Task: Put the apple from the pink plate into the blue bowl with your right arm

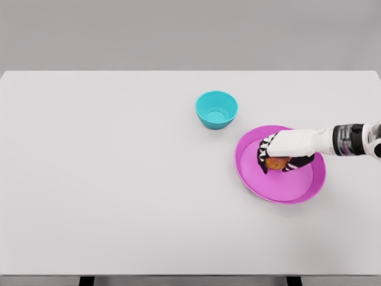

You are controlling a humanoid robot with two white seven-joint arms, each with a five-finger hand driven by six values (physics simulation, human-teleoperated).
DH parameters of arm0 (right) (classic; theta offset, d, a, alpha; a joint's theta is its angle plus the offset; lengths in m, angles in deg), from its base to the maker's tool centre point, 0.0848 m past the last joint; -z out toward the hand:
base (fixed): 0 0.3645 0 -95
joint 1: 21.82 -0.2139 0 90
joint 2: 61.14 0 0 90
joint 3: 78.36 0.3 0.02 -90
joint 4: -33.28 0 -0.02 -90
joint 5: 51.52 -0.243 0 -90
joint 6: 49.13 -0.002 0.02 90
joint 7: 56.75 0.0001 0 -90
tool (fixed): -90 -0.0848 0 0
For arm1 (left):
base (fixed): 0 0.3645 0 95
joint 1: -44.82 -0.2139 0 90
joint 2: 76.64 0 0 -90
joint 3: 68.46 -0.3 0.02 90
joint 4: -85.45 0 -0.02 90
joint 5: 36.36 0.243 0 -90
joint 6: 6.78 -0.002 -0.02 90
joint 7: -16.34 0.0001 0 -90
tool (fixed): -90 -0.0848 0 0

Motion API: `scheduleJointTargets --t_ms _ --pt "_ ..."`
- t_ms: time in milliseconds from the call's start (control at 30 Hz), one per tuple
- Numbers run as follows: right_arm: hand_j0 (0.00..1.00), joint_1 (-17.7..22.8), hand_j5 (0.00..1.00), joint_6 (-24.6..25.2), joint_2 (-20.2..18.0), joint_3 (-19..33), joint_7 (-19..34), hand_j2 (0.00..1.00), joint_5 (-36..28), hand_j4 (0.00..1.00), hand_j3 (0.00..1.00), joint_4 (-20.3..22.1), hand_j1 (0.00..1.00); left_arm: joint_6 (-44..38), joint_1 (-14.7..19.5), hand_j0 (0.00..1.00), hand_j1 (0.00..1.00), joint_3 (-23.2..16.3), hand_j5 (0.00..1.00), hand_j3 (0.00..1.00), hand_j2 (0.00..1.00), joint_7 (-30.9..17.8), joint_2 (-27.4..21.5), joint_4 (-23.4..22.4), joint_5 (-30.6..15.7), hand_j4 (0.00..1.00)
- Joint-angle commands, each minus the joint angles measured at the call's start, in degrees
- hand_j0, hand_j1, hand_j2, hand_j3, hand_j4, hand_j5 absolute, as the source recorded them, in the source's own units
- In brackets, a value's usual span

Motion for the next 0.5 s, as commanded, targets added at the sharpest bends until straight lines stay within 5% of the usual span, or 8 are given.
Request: scheduleJointTargets --t_ms 0,467 --pt "0.41 0.0 0.41 0.08 0.35 0.51 -0.06 0.41 -0.24 0.41 0.41 0.06 0.41 -0.01 0.0 1.0 1.0 -0.01 1.0 1.0 1.0 -0.01 0.0 -0.04 0.07 1.0" --pt "0.41 -4.48 0.41 0.69 4.66 2.97 0.14 0.41 -0.59 0.41 0.41 -2.13 0.41 -0.01 0.0 1.0 1.0 -0.01 1.0 1.0 1.0 -0.01 0.0 -0.05 -0.02 1.0"
